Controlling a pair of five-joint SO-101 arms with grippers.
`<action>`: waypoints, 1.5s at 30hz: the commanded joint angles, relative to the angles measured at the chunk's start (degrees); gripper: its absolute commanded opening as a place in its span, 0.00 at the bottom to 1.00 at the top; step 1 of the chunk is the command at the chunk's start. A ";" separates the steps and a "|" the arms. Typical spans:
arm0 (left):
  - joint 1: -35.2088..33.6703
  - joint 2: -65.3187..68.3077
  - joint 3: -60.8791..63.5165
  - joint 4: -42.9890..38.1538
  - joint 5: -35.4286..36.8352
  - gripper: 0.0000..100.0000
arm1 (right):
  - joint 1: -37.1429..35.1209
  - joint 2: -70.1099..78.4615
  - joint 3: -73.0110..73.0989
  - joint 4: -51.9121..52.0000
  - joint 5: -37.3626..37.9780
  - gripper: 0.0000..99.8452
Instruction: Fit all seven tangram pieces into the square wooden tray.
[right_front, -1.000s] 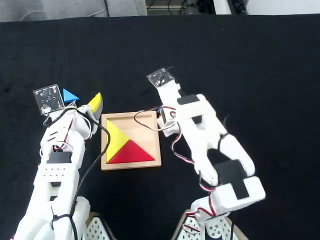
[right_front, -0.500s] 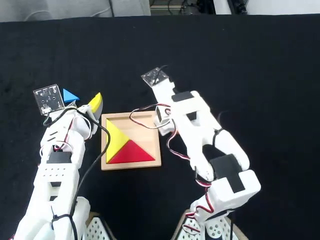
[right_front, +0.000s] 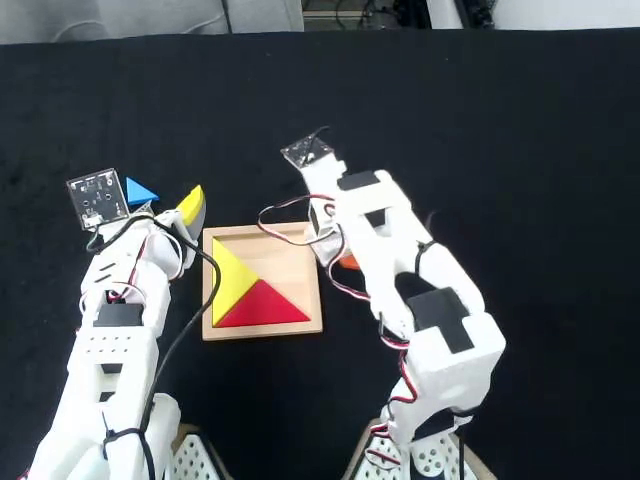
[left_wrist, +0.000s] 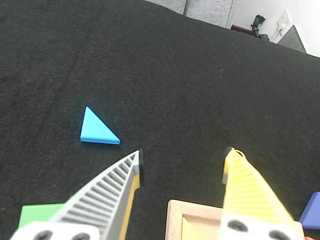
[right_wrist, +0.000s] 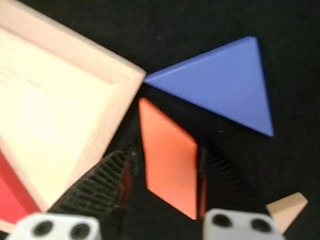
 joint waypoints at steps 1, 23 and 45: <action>-0.31 -0.88 -2.68 -0.18 0.35 0.27 | -0.44 0.22 -1.71 0.62 -0.53 0.02; -1.63 -0.88 -2.68 -0.26 0.35 0.27 | -0.79 -22.90 4.88 7.12 -4.31 0.01; -2.59 -0.79 -2.77 -0.35 0.79 0.27 | -14.59 -11.03 0.48 3.52 -43.25 0.01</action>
